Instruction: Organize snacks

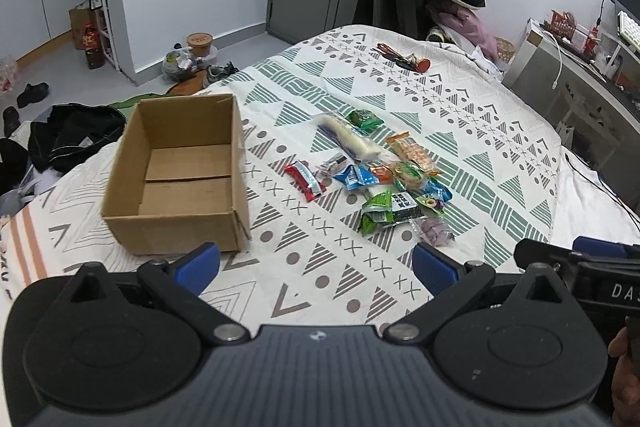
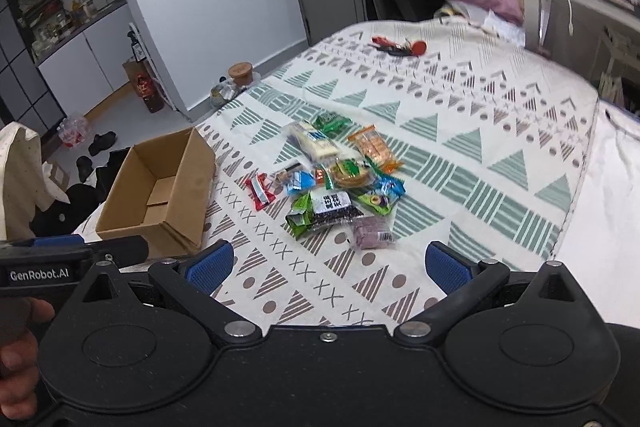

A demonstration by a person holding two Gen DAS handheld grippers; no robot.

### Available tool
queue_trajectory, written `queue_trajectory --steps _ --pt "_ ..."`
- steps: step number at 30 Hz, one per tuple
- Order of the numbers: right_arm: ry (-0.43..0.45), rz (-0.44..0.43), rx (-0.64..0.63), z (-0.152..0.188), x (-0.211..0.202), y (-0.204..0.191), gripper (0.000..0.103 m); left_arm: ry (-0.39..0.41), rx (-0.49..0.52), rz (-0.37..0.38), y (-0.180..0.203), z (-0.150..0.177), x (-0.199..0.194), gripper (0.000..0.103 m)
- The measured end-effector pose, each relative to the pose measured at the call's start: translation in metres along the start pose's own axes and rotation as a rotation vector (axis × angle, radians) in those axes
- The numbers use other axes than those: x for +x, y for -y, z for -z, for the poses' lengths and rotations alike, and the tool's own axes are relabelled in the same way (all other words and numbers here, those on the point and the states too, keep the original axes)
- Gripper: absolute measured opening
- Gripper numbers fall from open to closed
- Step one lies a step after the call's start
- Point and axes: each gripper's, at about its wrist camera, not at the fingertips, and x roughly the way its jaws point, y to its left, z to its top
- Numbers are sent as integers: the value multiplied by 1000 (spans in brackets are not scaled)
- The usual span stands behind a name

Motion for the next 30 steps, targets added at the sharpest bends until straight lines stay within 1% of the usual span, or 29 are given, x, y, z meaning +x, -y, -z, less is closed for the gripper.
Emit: queue_trajectory --steps 7,9,14,18,20,22,25,27,30 --pt "-30 39 67 -8 20 17 103 -13 -10 30 9 -7 24 101" --pt "-25 12 97 -10 28 20 103 -17 -15 38 11 -9 32 100" --pt "-17 -22 152 -15 48 27 103 -33 -19 49 15 -15 53 100" --pt "-27 -28 203 -19 64 36 103 -43 -12 65 20 -20 69 98" --pt "-30 -8 219 -20 70 41 103 -46 -22 70 21 -24 77 96" --pt "-46 -6 236 -21 78 46 103 -48 -45 73 21 -27 85 94" --pt "-80 9 244 -21 90 49 97 -60 -58 73 23 -31 98 89" --pt "-93 15 253 -22 98 51 95 -66 -60 75 23 -34 107 86" --pt "-118 33 273 -24 110 56 92 -89 -73 83 24 -36 122 78"
